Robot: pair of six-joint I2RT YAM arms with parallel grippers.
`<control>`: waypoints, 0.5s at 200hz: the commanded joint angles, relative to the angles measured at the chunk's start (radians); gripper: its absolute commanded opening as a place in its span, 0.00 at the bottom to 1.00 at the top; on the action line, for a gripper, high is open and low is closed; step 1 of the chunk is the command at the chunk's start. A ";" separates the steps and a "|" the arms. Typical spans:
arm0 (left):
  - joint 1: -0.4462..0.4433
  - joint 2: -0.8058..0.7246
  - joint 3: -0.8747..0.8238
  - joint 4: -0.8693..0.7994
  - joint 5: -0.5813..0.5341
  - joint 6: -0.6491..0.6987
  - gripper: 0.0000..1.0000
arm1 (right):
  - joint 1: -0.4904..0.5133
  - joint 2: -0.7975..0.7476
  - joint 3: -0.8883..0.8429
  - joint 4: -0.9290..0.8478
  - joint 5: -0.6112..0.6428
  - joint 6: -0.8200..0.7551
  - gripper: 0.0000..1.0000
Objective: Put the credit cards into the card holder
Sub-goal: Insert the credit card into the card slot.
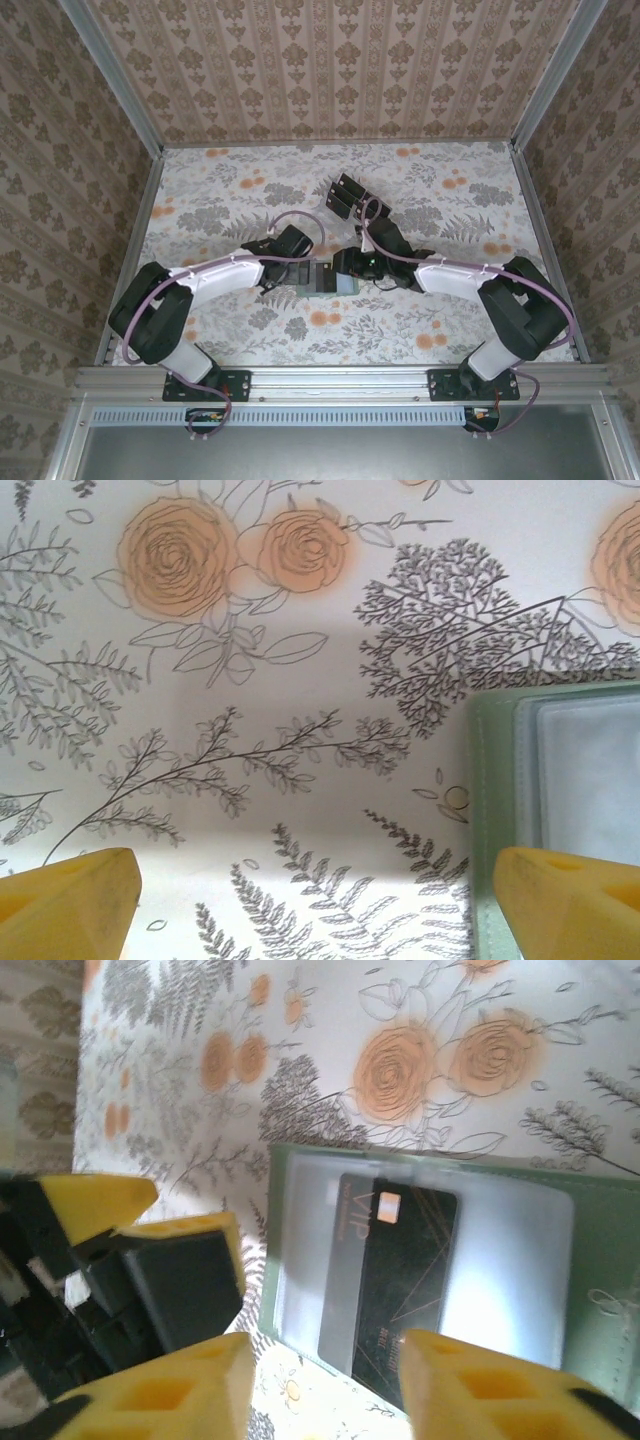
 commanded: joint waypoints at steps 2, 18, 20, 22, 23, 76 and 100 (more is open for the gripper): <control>0.017 -0.024 -0.029 0.006 0.005 0.021 1.00 | 0.010 0.014 0.073 -0.212 0.066 -0.089 0.24; 0.021 -0.026 -0.044 0.016 0.005 0.025 1.00 | 0.021 0.044 0.108 -0.248 0.085 -0.104 0.10; 0.021 -0.025 -0.046 0.017 0.005 0.025 1.00 | 0.023 0.047 0.112 -0.251 0.089 -0.106 0.09; 0.023 -0.025 -0.047 0.017 0.005 0.026 1.00 | 0.026 0.050 0.117 -0.255 0.091 -0.108 0.07; 0.023 -0.025 -0.047 0.018 0.005 0.027 1.00 | 0.027 0.052 0.118 -0.257 0.092 -0.108 0.06; 0.030 -0.031 -0.100 0.044 0.001 0.023 1.00 | 0.069 0.153 0.194 -0.309 0.138 -0.130 0.00; 0.032 -0.030 -0.113 0.055 0.000 0.020 1.00 | 0.074 0.182 0.205 -0.315 0.156 -0.131 0.00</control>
